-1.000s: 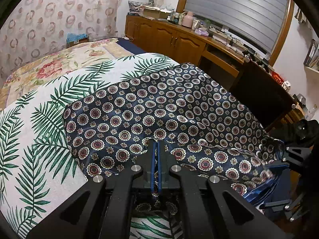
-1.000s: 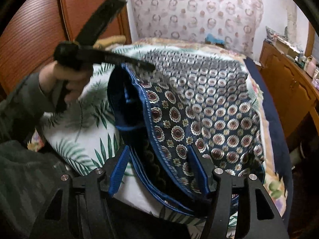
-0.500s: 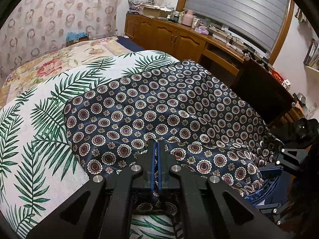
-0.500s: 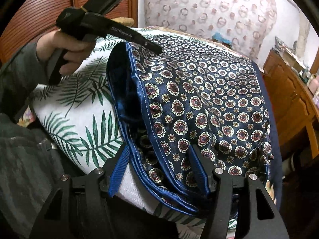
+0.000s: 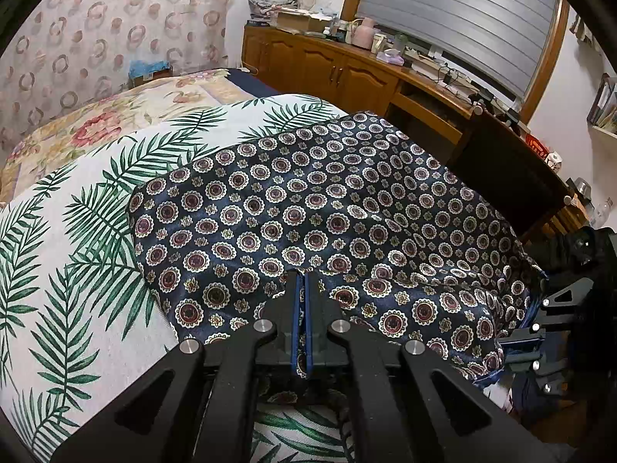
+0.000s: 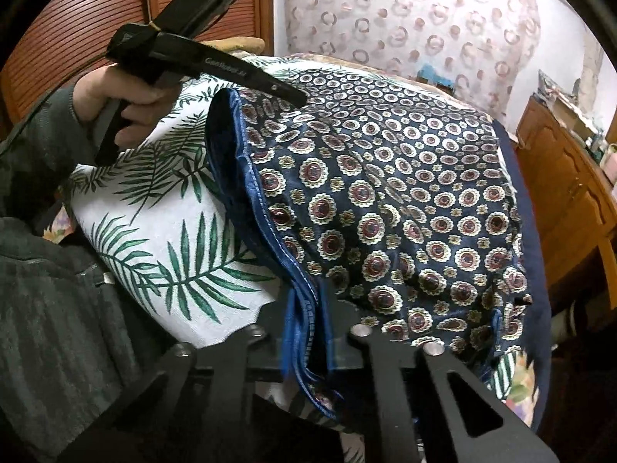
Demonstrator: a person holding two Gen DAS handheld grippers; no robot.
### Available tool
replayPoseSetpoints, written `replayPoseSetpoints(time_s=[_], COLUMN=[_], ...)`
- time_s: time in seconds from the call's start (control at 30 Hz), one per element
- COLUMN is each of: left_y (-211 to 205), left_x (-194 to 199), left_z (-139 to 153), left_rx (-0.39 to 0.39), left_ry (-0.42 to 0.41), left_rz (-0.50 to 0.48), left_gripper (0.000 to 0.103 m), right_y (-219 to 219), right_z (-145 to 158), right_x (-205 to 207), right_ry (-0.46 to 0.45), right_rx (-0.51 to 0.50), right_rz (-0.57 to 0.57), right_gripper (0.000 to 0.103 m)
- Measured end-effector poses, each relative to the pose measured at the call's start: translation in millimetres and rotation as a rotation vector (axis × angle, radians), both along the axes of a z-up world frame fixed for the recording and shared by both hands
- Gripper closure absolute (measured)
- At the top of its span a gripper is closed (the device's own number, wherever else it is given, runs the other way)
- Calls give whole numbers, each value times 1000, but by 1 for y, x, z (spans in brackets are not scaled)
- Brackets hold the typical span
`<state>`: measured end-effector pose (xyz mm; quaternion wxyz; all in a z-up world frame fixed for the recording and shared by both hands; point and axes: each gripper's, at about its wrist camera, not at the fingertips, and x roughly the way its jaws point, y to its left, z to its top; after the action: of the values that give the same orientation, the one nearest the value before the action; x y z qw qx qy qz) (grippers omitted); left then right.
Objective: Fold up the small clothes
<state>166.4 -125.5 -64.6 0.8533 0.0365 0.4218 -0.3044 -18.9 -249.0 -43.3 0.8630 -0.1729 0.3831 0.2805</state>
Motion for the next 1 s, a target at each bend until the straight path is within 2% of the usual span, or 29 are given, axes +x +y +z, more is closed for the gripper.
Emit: replayPoseSetpoints(time_s=[0.17, 0.4, 0.57, 0.73, 0.83, 1.0], left_y=[6, 21, 32, 48, 61, 91], left_x=[-7, -19, -22, -18, -16, -5], left_z=[5, 25, 35, 37, 39, 44], left_rx=[0, -39, -55, -73, -66, -48], left_ry=[-17, -60, -91, -84, -95, -122], left_rz=[8, 22, 50, 67, 99, 154], left_gripper=[100, 100, 100, 100, 96, 64], right_y=[1, -5, -3, 13, 26, 45], right_z=[11, 67, 92, 100, 98, 86], right_x=[1, 31, 77, 111, 127, 165], right_ry=[-69, -259, -305, -327, -335, -310], right_rx=[-33, -37, -5, -8, -27, -63], right_rz=[-24, -89, -96, -48, -5, 74], right_gripper=[99, 100, 100, 100, 100, 100])
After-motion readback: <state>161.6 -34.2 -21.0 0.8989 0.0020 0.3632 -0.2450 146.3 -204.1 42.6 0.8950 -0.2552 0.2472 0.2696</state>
